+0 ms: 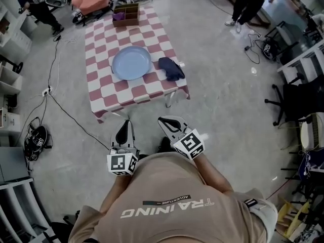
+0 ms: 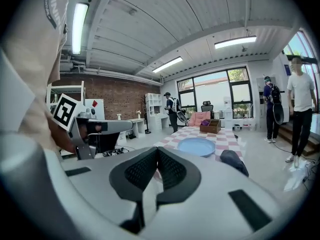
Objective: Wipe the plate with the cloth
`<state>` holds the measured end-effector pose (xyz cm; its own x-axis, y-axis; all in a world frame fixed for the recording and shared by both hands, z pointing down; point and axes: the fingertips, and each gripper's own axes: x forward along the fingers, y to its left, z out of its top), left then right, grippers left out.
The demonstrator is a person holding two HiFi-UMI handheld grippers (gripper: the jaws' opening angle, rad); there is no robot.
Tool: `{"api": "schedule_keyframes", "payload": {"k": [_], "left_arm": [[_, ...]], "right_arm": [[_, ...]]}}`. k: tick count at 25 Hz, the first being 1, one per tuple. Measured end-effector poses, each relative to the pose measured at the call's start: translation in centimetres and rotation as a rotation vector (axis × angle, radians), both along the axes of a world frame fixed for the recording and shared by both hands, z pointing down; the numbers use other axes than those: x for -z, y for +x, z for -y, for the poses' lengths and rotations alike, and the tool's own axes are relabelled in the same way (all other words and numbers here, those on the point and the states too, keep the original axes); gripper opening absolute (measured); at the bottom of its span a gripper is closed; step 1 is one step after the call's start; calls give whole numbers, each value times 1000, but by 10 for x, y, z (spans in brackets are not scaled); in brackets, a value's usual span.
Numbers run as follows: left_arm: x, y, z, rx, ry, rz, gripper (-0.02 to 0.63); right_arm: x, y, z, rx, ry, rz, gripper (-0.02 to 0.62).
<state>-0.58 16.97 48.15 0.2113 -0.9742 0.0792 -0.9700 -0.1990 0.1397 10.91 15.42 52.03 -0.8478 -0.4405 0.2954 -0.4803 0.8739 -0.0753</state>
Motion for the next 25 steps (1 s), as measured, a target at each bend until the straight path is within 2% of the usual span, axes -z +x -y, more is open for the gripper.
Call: {"api": "schedule_keyframes", "payload": {"k": [6, 11, 15, 19, 25], "left_arm": [[-6, 7, 15, 28, -19, 17, 15], [-8, 3, 22, 14, -22, 5, 14], [-7, -15, 37, 12, -21, -16, 14], [5, -37, 55, 6, 15, -16, 15], [0, -65, 68, -11, 16, -33, 15]], "right_arm": [[1, -5, 8, 75, 7, 35, 18], [0, -11, 26, 68, 16, 33, 18], [2, -21, 35, 52, 1, 23, 18], [11, -42, 43, 64, 23, 31, 18], [15, -76, 52, 76, 39, 42, 18]]}}
